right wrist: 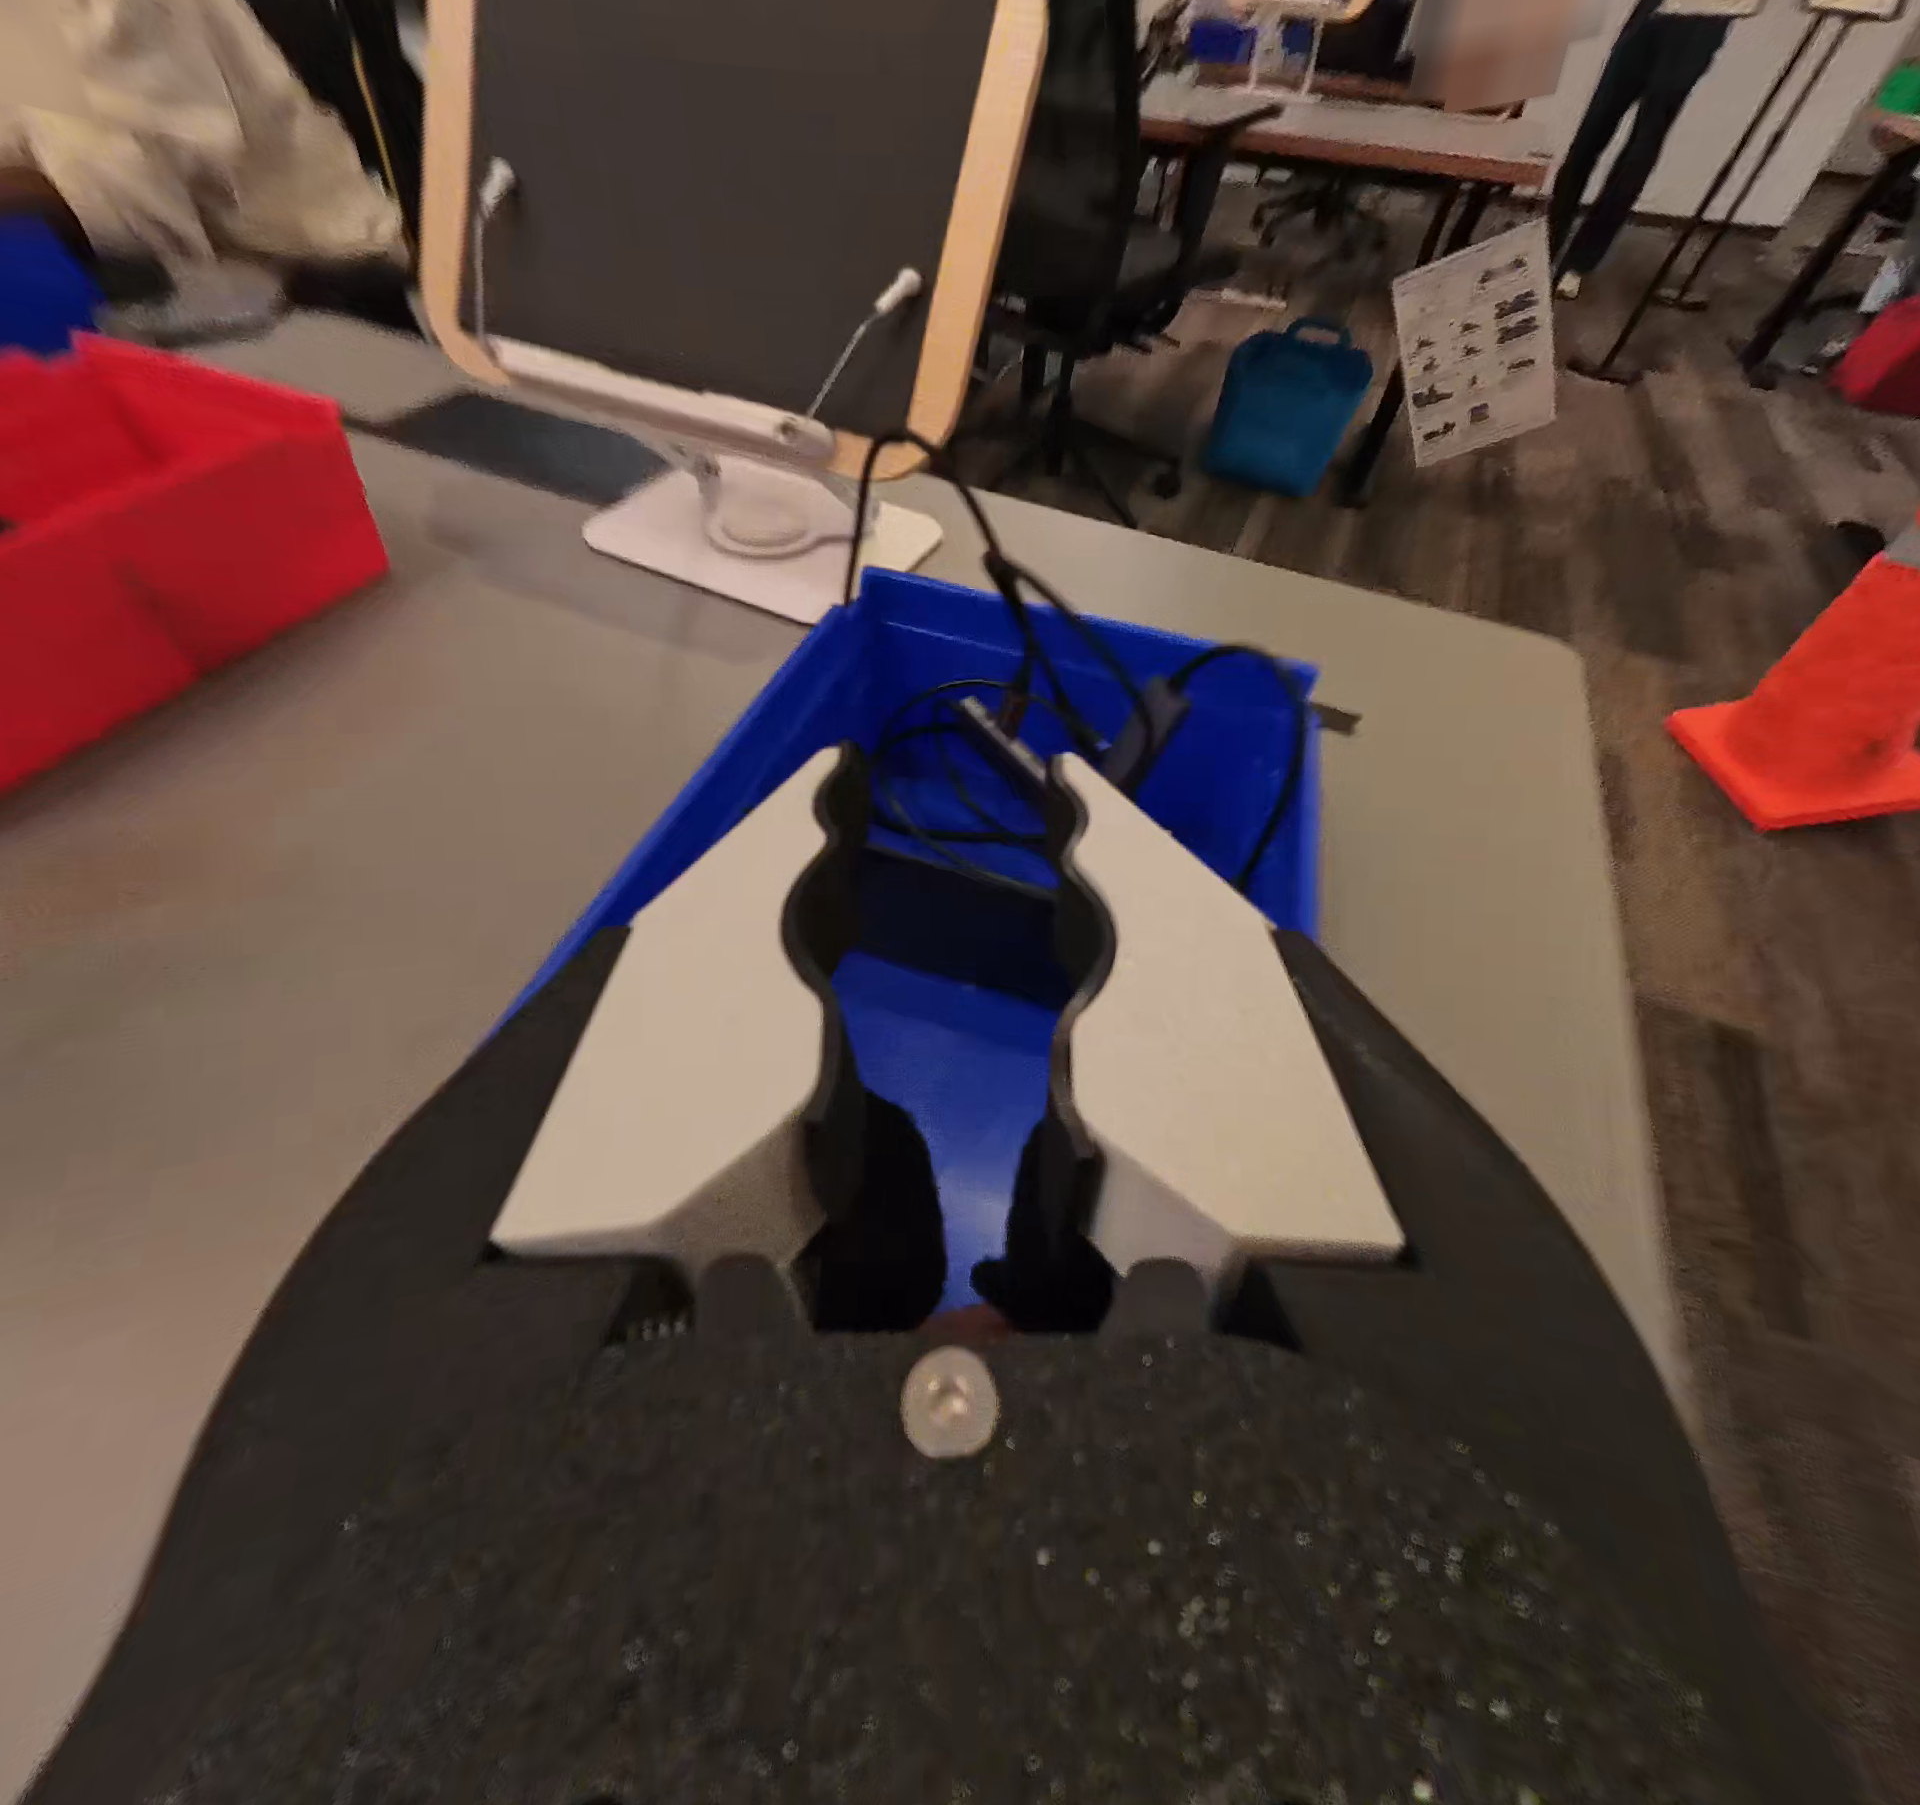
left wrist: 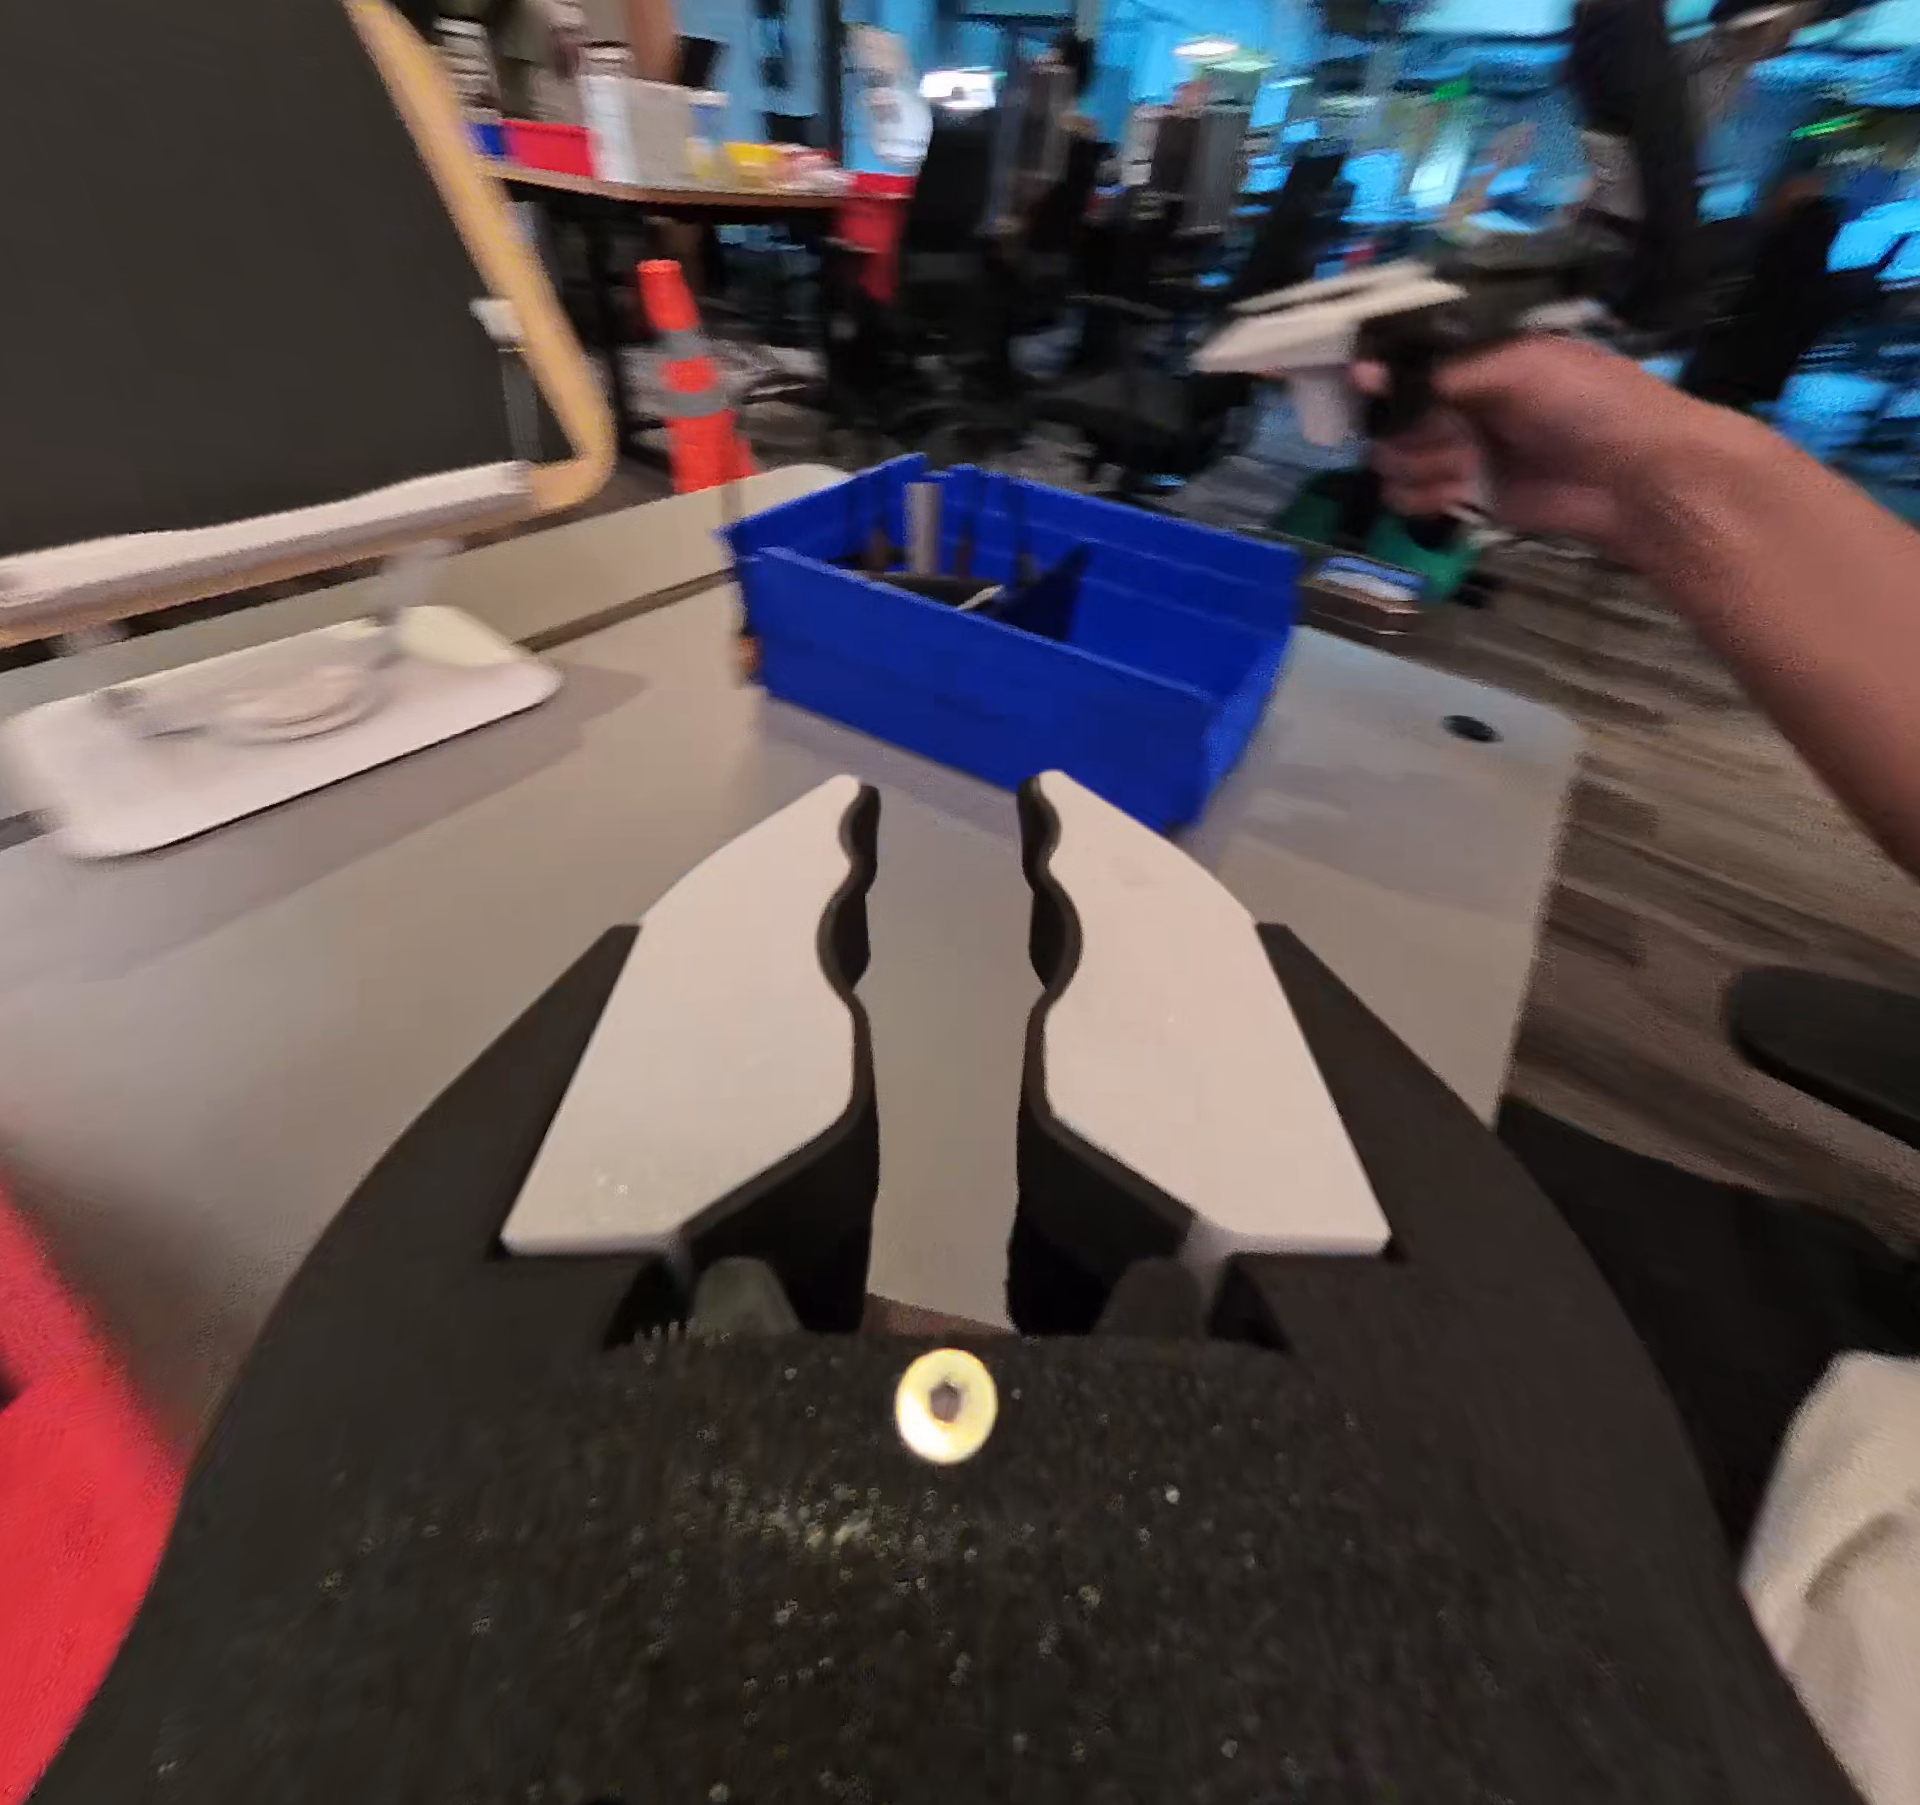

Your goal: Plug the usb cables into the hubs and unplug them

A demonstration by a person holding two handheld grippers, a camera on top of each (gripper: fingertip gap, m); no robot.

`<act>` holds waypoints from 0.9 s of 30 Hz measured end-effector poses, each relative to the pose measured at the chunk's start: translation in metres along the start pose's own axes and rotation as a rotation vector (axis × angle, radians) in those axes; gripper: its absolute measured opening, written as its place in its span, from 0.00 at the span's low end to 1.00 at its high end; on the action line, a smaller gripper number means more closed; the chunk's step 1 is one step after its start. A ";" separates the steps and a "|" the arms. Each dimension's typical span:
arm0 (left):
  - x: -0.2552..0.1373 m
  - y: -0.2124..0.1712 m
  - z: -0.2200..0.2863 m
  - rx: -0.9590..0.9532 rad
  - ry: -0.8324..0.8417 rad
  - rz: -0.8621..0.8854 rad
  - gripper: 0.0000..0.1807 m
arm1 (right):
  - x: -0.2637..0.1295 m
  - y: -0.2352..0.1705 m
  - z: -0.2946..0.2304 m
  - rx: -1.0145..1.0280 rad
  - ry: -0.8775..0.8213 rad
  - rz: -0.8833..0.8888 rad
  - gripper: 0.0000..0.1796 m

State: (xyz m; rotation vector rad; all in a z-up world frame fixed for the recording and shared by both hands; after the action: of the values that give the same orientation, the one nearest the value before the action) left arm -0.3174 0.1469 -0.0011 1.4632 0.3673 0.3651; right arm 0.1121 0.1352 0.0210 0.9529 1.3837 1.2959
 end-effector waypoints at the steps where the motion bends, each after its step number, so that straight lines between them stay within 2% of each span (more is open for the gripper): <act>1: -0.015 0.000 -0.004 0.011 0.092 -0.008 0.14 | -0.004 -0.015 -0.012 0.053 -0.024 0.025 0.17; 3: -0.047 -0.009 -0.012 -0.004 0.260 0.007 0.14 | -0.009 -0.049 -0.035 0.117 -0.045 0.016 0.19; 6: -0.092 -0.046 -0.030 -0.073 0.486 0.025 0.14 | -0.025 -0.098 -0.062 0.135 -0.173 0.013 0.17; 8: -0.114 -0.070 -0.043 -0.095 0.578 0.005 0.13 | -0.033 -0.112 -0.078 0.114 -0.203 0.043 0.16; 11: -0.129 -0.073 -0.064 -0.137 0.606 -0.013 0.12 | -0.036 -0.114 -0.089 0.063 -0.182 0.001 0.16; 13: -0.133 -0.074 -0.078 -0.096 0.634 -0.014 0.12 | -0.034 -0.111 -0.089 0.041 -0.176 0.019 0.16; 17: -0.141 -0.075 -0.095 -0.052 0.682 -0.037 0.12 | -0.030 -0.117 -0.077 0.095 -0.182 -0.012 0.16; 22: -0.141 -0.077 -0.098 -0.160 0.647 0.008 0.12 | -0.028 -0.121 -0.064 0.143 -0.192 -0.035 0.16; 27: -0.133 -0.079 -0.096 -0.056 0.659 -0.059 0.12 | -0.028 -0.120 -0.058 0.157 -0.201 -0.023 0.16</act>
State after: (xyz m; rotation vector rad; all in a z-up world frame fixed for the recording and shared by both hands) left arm -0.4780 0.1662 -0.0842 1.2445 0.9157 0.8043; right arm 0.0703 0.0802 -0.0970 1.1376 1.3492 1.0543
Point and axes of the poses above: each gripper's, where its closed fingertips meet, x out along the fingers, y out of its top, z = x × y across the jaws, the point moved 8 cm from there along -x, back along the fingers, and after that the axes turned 7 degrees about z, right-handed, at the moved point
